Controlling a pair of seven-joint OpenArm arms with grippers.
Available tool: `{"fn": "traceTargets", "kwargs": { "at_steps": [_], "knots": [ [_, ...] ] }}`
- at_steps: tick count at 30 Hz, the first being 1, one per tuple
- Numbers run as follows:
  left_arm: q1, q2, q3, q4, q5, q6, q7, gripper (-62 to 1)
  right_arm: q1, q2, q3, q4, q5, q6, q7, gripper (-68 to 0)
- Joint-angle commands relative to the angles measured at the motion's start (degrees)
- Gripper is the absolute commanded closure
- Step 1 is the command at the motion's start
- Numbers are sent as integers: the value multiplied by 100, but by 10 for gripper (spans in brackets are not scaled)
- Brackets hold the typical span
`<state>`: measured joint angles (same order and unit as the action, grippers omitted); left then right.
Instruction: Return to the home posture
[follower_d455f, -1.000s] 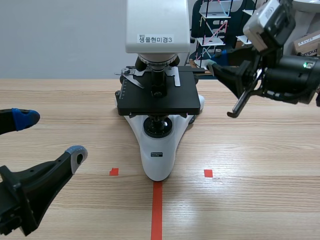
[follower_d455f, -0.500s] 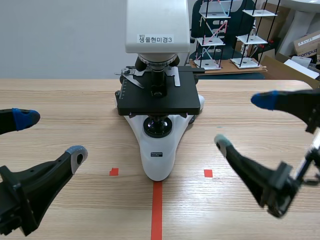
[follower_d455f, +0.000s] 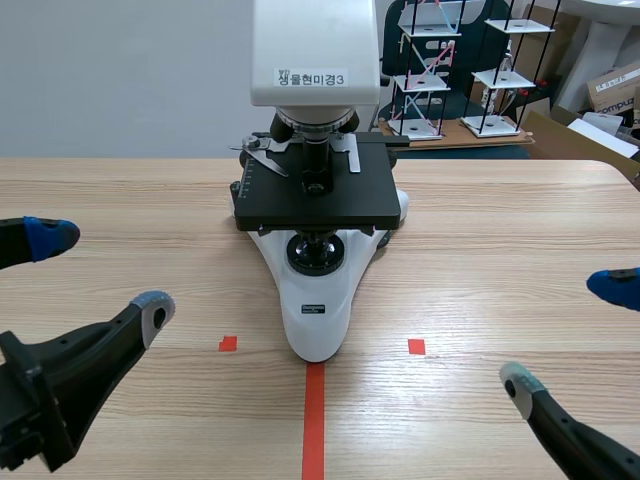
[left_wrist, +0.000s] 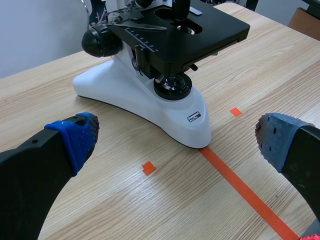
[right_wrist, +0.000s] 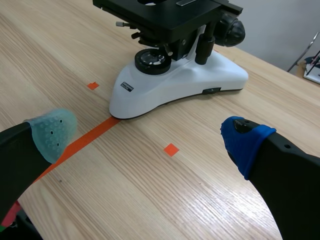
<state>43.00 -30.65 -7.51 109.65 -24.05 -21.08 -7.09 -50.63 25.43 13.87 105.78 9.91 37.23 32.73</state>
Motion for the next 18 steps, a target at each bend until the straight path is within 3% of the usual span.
{"fn": "traceTargets", "kwargs": {
  "at_steps": [1, 15, 18],
  "knots": [
    [-2, 2, 42, 76, -35, -11, -76, -623, 81, 59, 48, 81, 83, -11, 72, -642],
    [-2, 2, 42, 76, -33, -9, -72, -623, 79, 61, 199, 81, 83, 9, 621, -644],
    [-2, 2, 42, 76, -33, -9, -72, -623, 79, 61, 199, 81, 72, 9, 599, -679]
  ]
}}
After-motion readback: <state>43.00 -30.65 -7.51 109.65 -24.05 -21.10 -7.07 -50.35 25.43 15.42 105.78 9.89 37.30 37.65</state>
